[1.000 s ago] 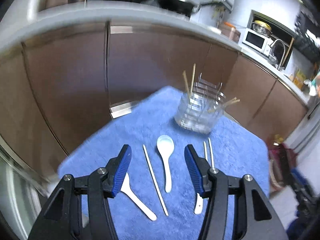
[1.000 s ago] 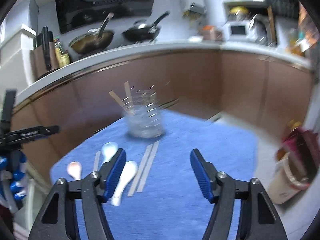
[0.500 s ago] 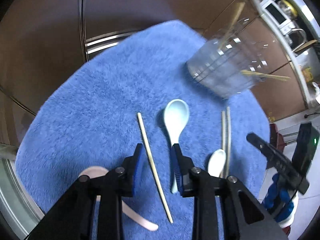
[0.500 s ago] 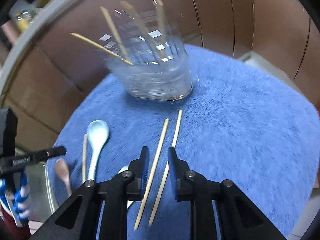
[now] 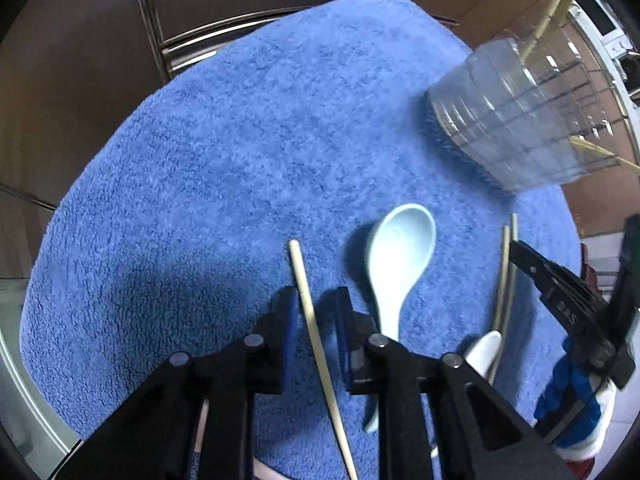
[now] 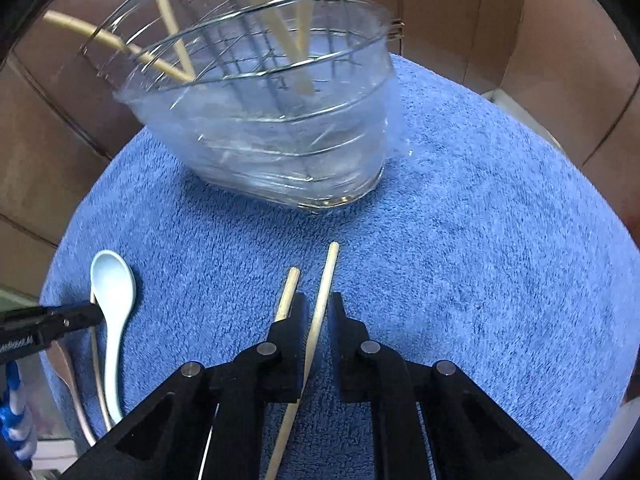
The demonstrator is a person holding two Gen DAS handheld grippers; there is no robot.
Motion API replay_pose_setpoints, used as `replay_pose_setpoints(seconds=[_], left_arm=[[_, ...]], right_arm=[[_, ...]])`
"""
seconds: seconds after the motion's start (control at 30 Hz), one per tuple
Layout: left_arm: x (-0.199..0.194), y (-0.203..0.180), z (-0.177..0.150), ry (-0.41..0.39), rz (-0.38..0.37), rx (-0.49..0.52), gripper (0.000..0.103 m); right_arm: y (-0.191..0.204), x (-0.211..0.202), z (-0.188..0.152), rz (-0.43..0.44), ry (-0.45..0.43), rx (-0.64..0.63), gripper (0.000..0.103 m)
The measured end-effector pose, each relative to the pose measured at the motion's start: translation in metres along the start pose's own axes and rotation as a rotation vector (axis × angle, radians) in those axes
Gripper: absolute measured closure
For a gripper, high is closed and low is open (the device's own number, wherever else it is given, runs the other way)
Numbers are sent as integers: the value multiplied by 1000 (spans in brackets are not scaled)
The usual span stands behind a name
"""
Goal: Organize utensils
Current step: 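Lower both open tools toward the chopsticks beside the spoons, then close the left tool on a wooden chopstick while the right tool grasps another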
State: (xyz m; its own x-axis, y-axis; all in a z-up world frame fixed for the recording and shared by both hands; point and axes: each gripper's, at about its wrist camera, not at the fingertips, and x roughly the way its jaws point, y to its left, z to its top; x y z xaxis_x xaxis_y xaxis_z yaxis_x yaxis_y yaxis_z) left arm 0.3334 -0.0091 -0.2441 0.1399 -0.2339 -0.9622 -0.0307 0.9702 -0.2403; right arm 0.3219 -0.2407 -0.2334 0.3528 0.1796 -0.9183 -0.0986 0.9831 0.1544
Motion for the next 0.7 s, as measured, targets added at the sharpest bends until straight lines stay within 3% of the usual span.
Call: replay_pose_setpoints(seconds=[0.17,0.33,0.7], left_arm=[[1,0,0,-14,39,-34,97],[-8,7,-12,-55,31,-64,99],[-94,-4,-72,-325,-68,-2,99]], right_arm=[[2,3,-8,11,-12,-2,97],[-4,-14,-26,81,-48,33,97],[16,-114,-78,180,-238,-14,97]])
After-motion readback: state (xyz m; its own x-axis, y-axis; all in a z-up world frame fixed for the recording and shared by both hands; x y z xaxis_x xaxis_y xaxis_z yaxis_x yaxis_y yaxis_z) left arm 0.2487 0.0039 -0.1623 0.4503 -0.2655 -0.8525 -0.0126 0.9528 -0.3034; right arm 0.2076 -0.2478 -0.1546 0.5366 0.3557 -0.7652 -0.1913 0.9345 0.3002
